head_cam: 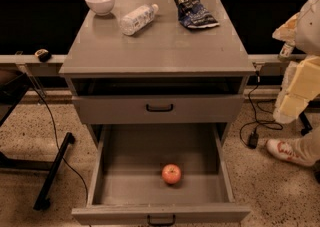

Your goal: Pick apple from middle drawer and place on counter

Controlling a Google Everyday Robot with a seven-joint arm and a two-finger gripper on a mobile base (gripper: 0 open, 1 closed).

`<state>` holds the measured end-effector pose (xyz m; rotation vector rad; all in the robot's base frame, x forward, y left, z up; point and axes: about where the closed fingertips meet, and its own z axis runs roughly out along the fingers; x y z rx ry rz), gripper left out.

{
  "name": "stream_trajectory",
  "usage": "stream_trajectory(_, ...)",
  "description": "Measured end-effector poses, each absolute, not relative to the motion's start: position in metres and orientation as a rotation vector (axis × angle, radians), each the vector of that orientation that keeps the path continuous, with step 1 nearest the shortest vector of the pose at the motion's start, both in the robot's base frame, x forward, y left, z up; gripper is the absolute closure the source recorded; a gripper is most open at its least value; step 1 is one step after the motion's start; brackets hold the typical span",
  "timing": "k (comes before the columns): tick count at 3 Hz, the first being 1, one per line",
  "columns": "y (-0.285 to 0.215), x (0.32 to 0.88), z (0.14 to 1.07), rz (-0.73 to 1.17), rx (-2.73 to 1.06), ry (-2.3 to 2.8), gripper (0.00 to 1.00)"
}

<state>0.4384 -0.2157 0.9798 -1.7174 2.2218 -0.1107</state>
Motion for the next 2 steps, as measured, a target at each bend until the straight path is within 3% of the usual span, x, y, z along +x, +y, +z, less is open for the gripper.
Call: stream_trajectory(2,-0.209,0.451,0.947,-0.048,-1.649,2.252,0.0)
